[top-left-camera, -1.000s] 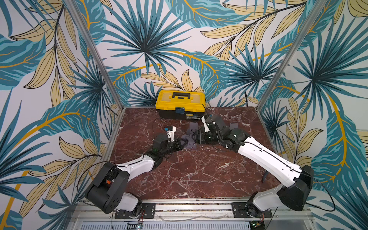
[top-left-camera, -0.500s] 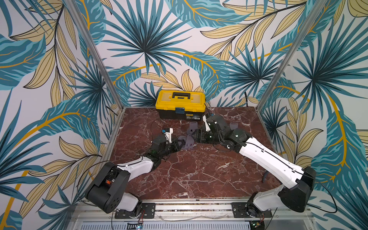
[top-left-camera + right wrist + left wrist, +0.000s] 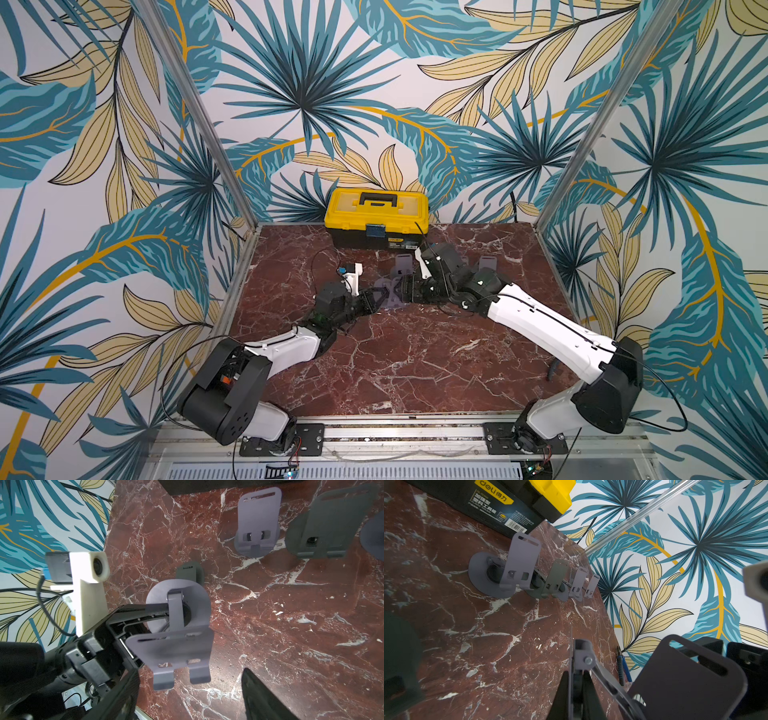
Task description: Open the phone stand
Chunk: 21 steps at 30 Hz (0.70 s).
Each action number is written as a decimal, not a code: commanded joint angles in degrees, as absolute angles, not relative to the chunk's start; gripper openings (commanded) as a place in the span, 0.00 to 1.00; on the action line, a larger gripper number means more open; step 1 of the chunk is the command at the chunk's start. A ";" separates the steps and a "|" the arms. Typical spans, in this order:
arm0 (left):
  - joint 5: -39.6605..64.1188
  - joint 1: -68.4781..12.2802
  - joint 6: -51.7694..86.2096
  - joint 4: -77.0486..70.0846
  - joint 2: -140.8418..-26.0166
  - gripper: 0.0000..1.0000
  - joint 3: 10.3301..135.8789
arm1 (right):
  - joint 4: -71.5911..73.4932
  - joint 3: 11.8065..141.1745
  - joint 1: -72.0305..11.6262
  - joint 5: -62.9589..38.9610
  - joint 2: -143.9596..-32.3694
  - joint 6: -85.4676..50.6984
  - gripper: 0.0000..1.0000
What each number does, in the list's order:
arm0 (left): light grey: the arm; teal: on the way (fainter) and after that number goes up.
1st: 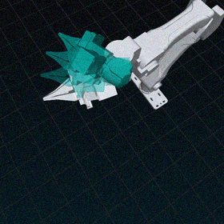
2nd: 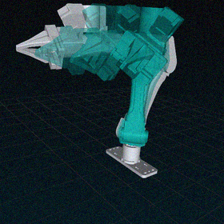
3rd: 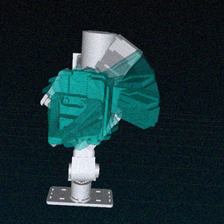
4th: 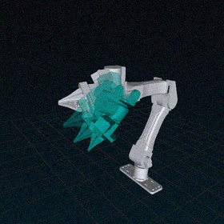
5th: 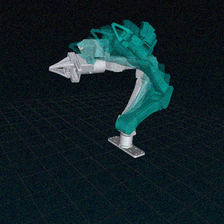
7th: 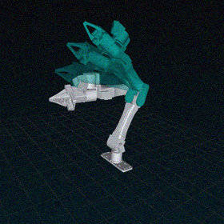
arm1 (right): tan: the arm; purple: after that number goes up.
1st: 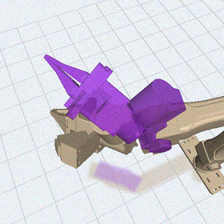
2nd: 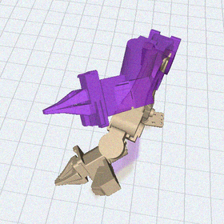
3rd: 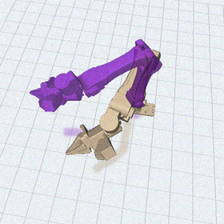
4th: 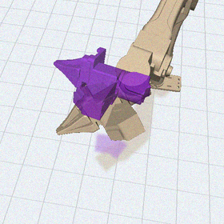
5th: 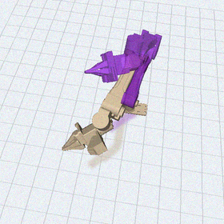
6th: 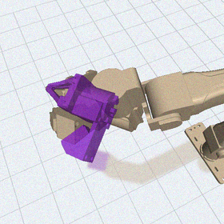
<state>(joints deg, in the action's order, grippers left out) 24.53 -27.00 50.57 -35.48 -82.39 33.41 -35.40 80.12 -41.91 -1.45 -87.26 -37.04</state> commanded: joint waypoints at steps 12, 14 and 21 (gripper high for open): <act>25.58 -27.58 50.58 -38.74 -82.27 0.00 34.06 | -34.32 81.58 -42.60 -2.73 -90.41 -35.38 0.77; 25.57 -27.59 50.62 -38.69 -82.28 0.00 34.10 | -34.36 81.84 -42.71 -2.72 -90.53 -35.26 0.77; 25.53 -27.60 50.65 -38.76 -82.49 0.00 34.19 | -34.44 82.48 -42.98 -2.58 -90.91 -35.02 0.78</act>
